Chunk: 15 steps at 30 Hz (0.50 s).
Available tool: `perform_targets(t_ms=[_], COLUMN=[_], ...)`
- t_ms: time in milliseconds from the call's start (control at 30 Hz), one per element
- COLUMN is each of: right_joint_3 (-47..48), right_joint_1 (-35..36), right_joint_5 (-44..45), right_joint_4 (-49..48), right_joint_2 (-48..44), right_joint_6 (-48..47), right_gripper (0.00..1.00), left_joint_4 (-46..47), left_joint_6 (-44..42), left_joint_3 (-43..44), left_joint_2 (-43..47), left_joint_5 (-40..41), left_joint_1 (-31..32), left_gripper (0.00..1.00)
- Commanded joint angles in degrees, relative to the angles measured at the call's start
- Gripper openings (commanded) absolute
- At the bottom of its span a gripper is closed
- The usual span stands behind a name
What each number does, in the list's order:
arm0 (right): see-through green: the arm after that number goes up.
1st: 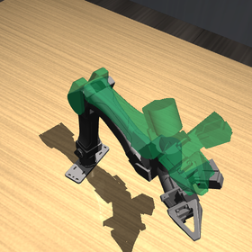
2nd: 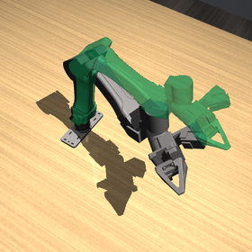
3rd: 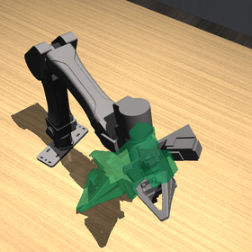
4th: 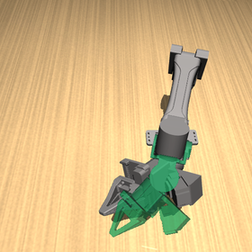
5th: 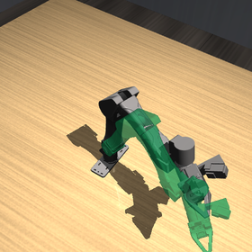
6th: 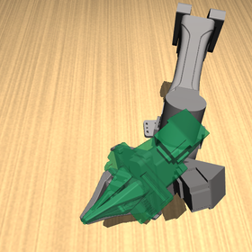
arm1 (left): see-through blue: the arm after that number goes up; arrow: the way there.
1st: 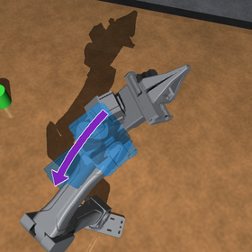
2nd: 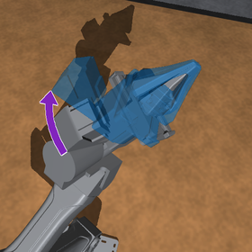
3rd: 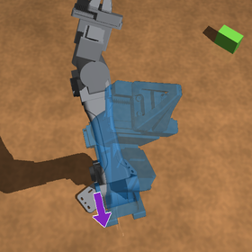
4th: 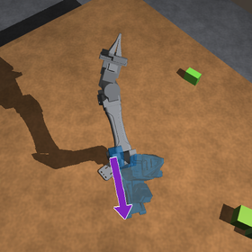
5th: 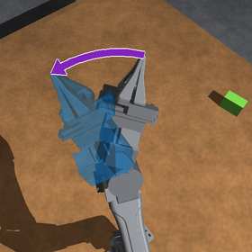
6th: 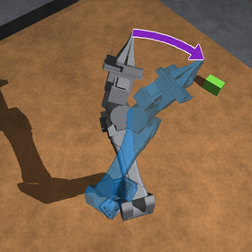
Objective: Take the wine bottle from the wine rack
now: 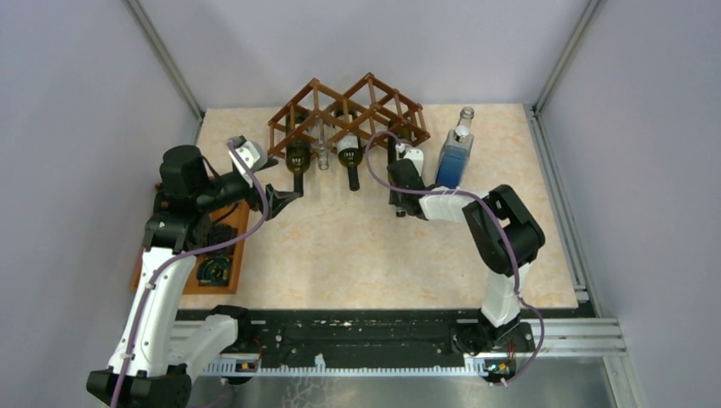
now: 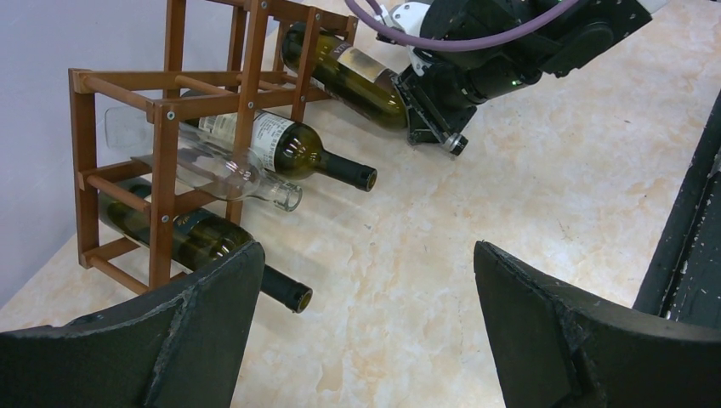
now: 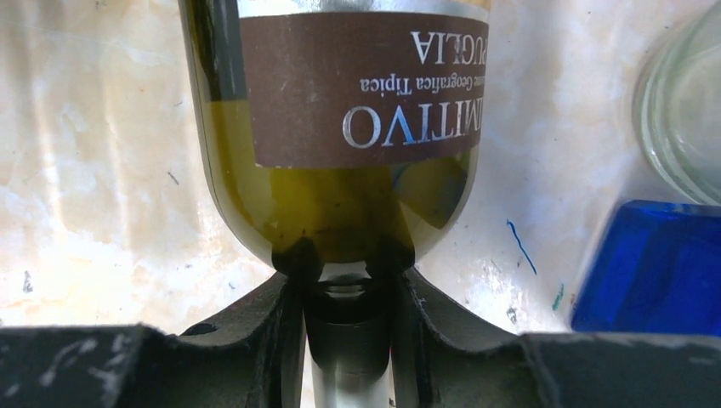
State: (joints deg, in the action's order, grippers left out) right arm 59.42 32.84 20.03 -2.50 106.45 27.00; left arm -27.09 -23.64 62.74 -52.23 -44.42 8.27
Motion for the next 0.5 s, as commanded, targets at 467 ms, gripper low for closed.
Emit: perform_targets(t_ms=[467], right_joint_3=[-12.03], right_joint_1=[2.59], right_joint_5=[2.09], right_joint_4=[-3.98], right_joint_2=[-27.21], right_joint_6=[2.8], right_gripper=[0.0], left_joint_4=[1.11], left_joint_6=[0.8], left_joint_3=[-1.74], left_joint_2=[1.07], left_joint_5=[-1.44], left_joint_1=[0.25], left_gripper=[0.99])
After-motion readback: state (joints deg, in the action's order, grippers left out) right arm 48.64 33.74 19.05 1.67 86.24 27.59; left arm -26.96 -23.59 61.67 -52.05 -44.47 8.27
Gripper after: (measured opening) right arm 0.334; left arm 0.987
